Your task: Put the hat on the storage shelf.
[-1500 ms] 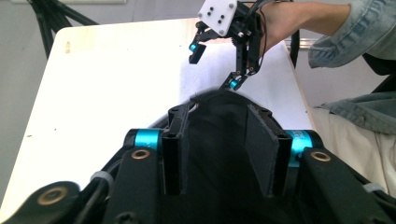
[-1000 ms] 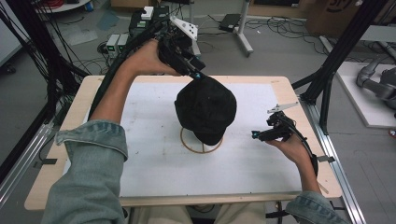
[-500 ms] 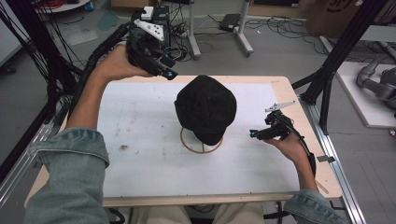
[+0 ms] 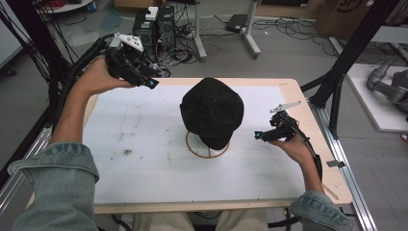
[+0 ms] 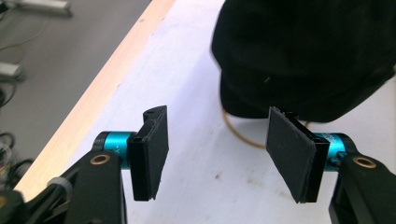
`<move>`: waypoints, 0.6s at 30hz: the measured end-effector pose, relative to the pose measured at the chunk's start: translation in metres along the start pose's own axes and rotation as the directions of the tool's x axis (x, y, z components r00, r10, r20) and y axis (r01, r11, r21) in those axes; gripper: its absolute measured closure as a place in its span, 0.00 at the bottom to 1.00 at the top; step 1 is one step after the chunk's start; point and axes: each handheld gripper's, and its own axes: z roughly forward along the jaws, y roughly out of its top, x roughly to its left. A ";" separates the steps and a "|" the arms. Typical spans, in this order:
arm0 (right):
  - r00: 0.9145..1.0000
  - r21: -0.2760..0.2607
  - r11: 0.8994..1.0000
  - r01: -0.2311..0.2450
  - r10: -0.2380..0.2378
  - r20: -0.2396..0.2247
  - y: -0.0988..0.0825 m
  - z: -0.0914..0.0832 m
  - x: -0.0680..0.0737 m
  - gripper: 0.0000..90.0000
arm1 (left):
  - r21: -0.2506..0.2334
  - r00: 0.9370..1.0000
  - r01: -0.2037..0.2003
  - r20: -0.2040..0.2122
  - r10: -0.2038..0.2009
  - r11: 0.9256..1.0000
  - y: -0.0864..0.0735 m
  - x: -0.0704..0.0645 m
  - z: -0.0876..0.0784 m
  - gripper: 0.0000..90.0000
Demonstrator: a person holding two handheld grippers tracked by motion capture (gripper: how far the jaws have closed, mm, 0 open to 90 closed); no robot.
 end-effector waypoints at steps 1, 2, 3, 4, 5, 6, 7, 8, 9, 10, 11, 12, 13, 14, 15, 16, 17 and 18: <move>1.000 -0.001 1.000 0.000 0.000 0.002 0.000 0.000 0.000 0.14 | 0.001 1.000 0.004 -0.013 -0.004 1.000 -0.004 0.000 0.000 0.43; 1.000 0.000 1.000 -0.002 0.002 0.002 0.001 0.000 0.000 0.14 | 0.004 1.000 0.014 -0.023 -0.014 1.000 -0.008 0.001 0.000 0.41; 1.000 -0.002 1.000 -0.003 0.003 0.004 0.001 -0.001 0.000 0.14 | 0.007 0.999 0.026 -0.036 -0.025 1.000 -0.013 0.001 0.000 0.39; 1.000 -0.009 1.000 -0.002 0.002 0.004 0.002 -0.002 0.002 0.14 | 0.009 0.999 0.030 -0.043 -0.030 0.999 -0.017 0.000 -0.001 0.37; 1.000 -0.009 1.000 -0.002 0.002 0.004 0.002 -0.002 0.002 0.14 | 0.013 0.999 0.031 -0.043 -0.030 0.999 -0.022 0.000 -0.001 0.37; 1.000 -0.011 1.000 0.001 -0.001 0.004 0.003 -0.002 0.002 0.14 | 0.013 0.999 0.037 -0.041 -0.036 0.999 -0.026 -0.001 -0.001 0.36; 1.000 -0.015 1.000 -0.001 0.001 0.003 0.004 -0.001 0.003 0.14 | 0.019 0.998 0.042 -0.043 -0.041 0.999 -0.030 -0.001 -0.001 0.34; 1.000 -0.015 1.000 -0.001 0.001 0.003 0.004 -0.001 0.003 0.14 | 0.019 0.997 0.055 -0.049 -0.054 0.998 -0.034 -0.001 -0.001 0.34; 1.000 -0.014 1.000 -0.002 0.002 0.003 0.004 0.000 0.003 0.14 | 0.020 0.997 0.063 -0.051 -0.062 0.998 -0.039 -0.001 -0.001 0.33; 1.000 -0.012 1.000 0.003 -0.003 0.000 0.005 0.001 0.003 0.14 | 0.023 0.996 0.071 -0.051 -0.070 0.997 -0.043 -0.001 -0.001 0.33; 1.000 -0.010 1.000 0.005 -0.005 0.001 0.006 0.001 0.003 0.14 | 0.030 0.996 0.075 -0.051 -0.073 0.997 -0.047 -0.001 -0.001 0.32; 1.000 -0.009 1.000 0.004 -0.004 0.001 0.006 0.002 0.004 0.14 | 0.027 0.995 0.083 -0.057 -0.082 0.996 -0.051 -0.001 -0.001 0.30; 1.000 -0.006 1.000 0.003 -0.003 -0.001 0.006 0.003 0.004 0.14 | 0.029 0.995 0.087 -0.057 -0.085 0.996 -0.054 -0.001 -0.001 0.29; 1.000 -0.005 1.000 0.008 -0.008 0.000 0.006 0.004 0.004 0.14 | 0.033 0.994 0.093 -0.057 -0.091 0.995 -0.058 -0.001 -0.001 0.29; 1.000 -0.003 1.000 0.007 -0.007 -0.002 0.006 0.004 0.005 0.14 | 0.034 0.994 0.096 -0.058 -0.094 0.995 -0.061 0.000 -0.001 0.29; 1.000 -0.002 1.000 0.007 -0.007 0.000 0.006 0.005 0.005 0.14 | 0.041 0.994 0.098 -0.055 -0.096 0.994 -0.063 0.001 -0.001 0.29; 1.000 -0.001 1.000 0.008 -0.008 0.000 0.006 0.005 0.004 0.14 | 0.047 0.993 0.108 -0.050 -0.105 0.993 -0.066 0.001 0.000 0.28; 1.000 0.001 1.000 0.008 -0.008 0.000 0.006 0.005 0.004 0.14 | 0.054 0.993 0.113 -0.043 -0.110 0.992 -0.068 0.001 0.001 0.28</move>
